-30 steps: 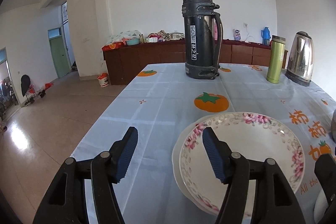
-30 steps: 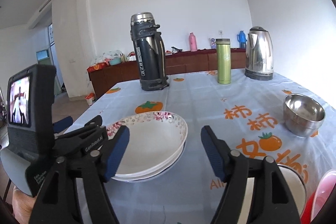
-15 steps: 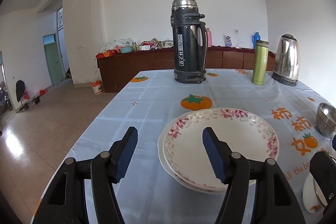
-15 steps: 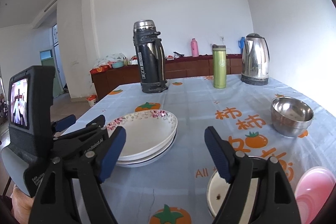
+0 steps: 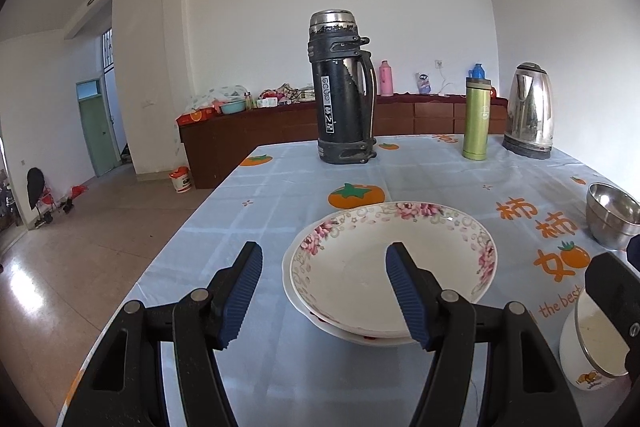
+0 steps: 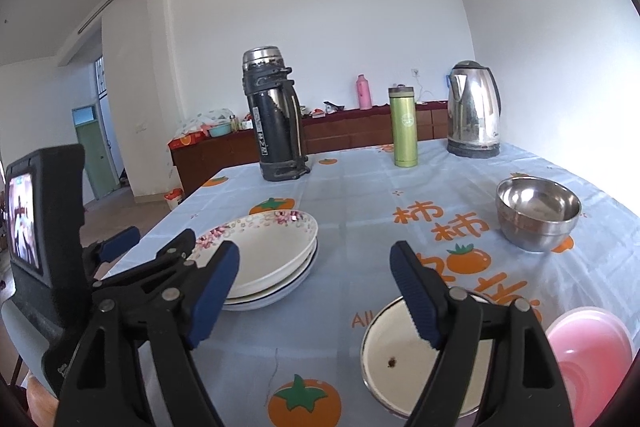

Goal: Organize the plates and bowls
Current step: 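Pull both open grippers back from the plate stack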

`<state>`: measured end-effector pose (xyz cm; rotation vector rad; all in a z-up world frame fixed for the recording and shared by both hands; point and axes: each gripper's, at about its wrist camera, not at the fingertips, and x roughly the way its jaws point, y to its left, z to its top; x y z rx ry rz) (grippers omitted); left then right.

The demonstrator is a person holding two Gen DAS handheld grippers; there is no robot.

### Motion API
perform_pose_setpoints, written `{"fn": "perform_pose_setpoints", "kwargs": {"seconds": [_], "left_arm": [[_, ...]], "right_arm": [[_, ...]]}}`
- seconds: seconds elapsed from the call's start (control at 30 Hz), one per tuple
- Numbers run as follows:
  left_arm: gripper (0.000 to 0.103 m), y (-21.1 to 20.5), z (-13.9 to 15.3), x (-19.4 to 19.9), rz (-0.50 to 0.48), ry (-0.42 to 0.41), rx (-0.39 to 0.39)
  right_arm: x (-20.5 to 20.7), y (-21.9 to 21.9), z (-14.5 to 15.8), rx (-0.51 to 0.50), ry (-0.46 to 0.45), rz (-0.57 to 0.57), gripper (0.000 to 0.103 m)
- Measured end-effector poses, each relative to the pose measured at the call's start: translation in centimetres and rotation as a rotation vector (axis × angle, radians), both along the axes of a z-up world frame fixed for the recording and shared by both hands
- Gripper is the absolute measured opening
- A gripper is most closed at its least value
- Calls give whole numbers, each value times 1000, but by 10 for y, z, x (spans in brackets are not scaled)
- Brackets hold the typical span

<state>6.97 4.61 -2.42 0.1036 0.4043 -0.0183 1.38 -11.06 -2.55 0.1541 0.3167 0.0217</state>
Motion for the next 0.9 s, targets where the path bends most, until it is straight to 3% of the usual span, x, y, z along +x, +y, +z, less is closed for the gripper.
{"fn": "perform_pose_setpoints", "kwargs": {"seconds": [0.9], "left_arm": [[67, -26, -3, -38, -77, -4, -14]], "right_arm": [[-27, -14, 5, -37, -34, -42, 84]]}}
